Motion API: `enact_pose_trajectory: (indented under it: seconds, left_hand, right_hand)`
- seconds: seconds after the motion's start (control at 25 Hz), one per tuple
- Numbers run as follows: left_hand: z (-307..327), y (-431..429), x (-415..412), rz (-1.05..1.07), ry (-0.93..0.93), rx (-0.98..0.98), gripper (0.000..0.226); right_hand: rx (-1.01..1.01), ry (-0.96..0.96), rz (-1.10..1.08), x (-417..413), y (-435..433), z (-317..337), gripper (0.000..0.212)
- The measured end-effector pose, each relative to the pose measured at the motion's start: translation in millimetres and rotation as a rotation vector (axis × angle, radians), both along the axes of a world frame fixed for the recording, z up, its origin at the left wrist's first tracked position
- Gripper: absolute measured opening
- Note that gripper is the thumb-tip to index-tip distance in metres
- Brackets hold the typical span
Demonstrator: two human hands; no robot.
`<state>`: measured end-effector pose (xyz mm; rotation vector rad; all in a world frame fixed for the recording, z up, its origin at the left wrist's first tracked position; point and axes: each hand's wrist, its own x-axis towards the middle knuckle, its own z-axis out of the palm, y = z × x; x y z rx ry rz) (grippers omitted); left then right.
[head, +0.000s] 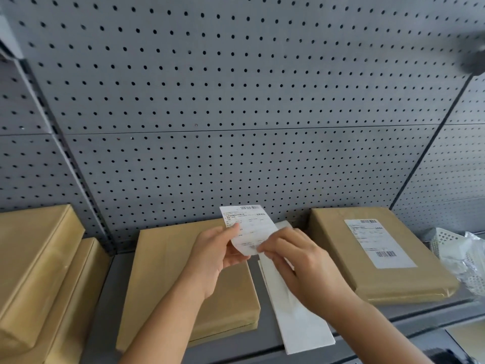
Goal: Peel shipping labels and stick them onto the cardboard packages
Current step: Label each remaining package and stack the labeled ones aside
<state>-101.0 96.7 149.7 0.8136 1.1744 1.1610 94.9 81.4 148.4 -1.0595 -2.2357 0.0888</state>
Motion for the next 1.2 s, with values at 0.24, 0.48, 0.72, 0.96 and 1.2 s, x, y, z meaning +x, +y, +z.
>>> enact_pose_trajectory:
  seconds: [0.24,0.48,0.72,0.96,1.2]
  left_hand:
    - [-5.9,-13.5,-44.8,0.072,0.102,0.022,0.017]
    - [-14.9,-28.7,-82.2,0.055,0.243,-0.011,0.018]
    - [-30.1,-31.8,-113.2,0.077,0.466,-0.019,0.019]
    - [-43.2,-25.5,-125.4,0.091,0.746,0.036,0.014]
    - [-46.8,-12.9,-123.6,0.11,0.991,0.024,0.014]
  right_hand:
    - [-0.509,0.202,0.112,-26.4,-5.1,-1.6,0.046]
    - [-1.115,0.732,0.017,-83.4,21.2,-11.8,0.022]
    - [-0.987,0.539,-0.103,-118.7,29.6,-26.9,0.024]
    - [-0.87,0.356,-0.193,-129.9,34.4,-31.5,0.016]
    - [-0.772,0.242,-0.246,-135.6,43.7,-44.4,0.008]
